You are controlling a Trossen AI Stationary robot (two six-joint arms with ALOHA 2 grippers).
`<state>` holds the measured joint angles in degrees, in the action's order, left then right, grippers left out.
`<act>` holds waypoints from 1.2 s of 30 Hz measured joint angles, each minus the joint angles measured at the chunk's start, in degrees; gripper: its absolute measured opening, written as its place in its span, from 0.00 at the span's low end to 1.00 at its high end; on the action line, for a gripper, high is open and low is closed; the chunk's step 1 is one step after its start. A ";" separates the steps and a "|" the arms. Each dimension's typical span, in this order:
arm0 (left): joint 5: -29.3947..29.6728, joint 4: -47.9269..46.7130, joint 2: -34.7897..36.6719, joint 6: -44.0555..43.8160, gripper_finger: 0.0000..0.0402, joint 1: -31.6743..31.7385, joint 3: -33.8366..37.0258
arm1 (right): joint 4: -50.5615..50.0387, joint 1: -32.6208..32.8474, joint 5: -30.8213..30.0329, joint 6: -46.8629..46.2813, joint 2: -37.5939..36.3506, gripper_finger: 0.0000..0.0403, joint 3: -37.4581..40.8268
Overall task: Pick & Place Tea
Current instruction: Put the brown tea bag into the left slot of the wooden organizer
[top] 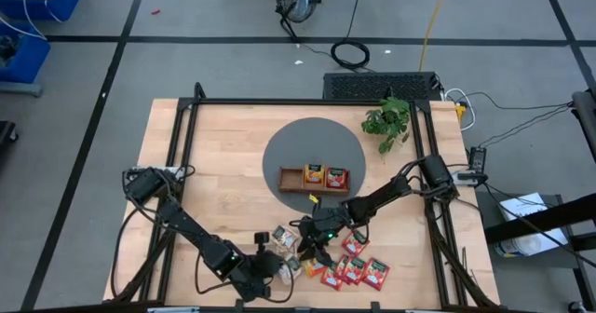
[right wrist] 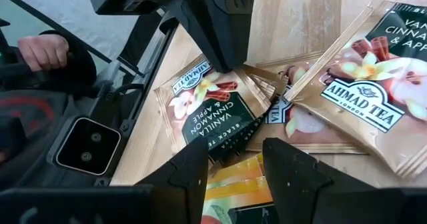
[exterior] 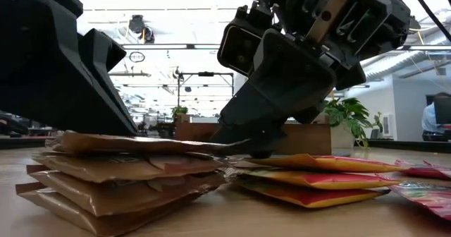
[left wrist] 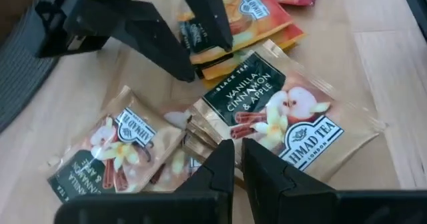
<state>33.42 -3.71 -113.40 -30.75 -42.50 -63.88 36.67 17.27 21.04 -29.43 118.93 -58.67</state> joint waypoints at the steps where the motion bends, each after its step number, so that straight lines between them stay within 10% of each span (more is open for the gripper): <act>1: 0.48 0.62 0.00 0.75 0.09 -0.05 0.00 | -0.02 -0.11 0.02 0.02 0.00 0.32 0.00; 36: -10.93 1.04 -5.77 2.56 0.09 4.24 -6.51 | -5.20 1.40 4.68 -5.74 -0.17 0.32 -0.04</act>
<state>22.49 -2.67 -119.17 -28.18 -38.26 -70.39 31.47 18.67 25.72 -35.17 118.76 -58.72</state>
